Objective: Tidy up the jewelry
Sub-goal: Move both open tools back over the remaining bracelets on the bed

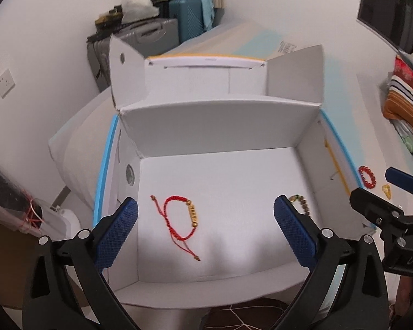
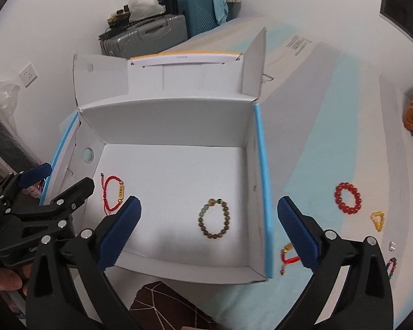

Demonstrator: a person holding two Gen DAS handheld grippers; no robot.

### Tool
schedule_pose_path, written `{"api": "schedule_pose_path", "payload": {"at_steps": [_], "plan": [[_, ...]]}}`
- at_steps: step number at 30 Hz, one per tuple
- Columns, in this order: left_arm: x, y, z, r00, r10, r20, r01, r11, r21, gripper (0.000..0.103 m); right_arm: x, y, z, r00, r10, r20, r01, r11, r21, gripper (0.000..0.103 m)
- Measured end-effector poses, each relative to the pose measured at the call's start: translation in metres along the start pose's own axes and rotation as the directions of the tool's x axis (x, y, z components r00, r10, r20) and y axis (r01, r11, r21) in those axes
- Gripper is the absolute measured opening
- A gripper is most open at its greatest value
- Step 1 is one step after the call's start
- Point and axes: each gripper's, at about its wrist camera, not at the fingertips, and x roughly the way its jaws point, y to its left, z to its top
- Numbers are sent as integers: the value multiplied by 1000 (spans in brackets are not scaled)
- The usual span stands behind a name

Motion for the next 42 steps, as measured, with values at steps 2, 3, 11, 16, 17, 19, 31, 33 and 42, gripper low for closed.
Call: {"api": "schedule_pose_path", "payload": {"at_steps": [2,3,11,16,17,19,31,33,42], "plan": [[-7,-11,-1,1000,-9,16,8,1000,23,97,-8,-6,-4,1000,-8,12,8,1000,0,95],[-9,-16,-2,1000,-13,23,13,999,30,97,-11,-11,-6,1000,-14,17,14,1000,4,95],[-24,-55,-2,996,-66,55,63,997,53,97,-44,-62,-22,996,-57,61,53,996,68,95],[-31,-83,-4,994,-91,61,85,993,87,97,-59,-93,-32,994,-90,66,83,991,109,95],[-32,-90,-5,993,-96,63,89,991,97,97,-61,-99,-34,993,-96,68,88,989,116,95],[-34,-102,-7,992,-105,62,98,989,113,97,-67,-112,-40,991,-116,70,107,986,130,95],[-37,-181,-17,982,-181,54,165,962,219,97,-88,-186,-72,980,-193,57,176,959,223,95],[-35,-195,-19,980,-192,45,177,956,235,97,-88,-197,-78,978,-200,52,183,954,239,95],[-12,-251,-32,973,-231,1,220,928,300,97,-74,-246,-103,975,-224,3,213,930,301,95]]}}
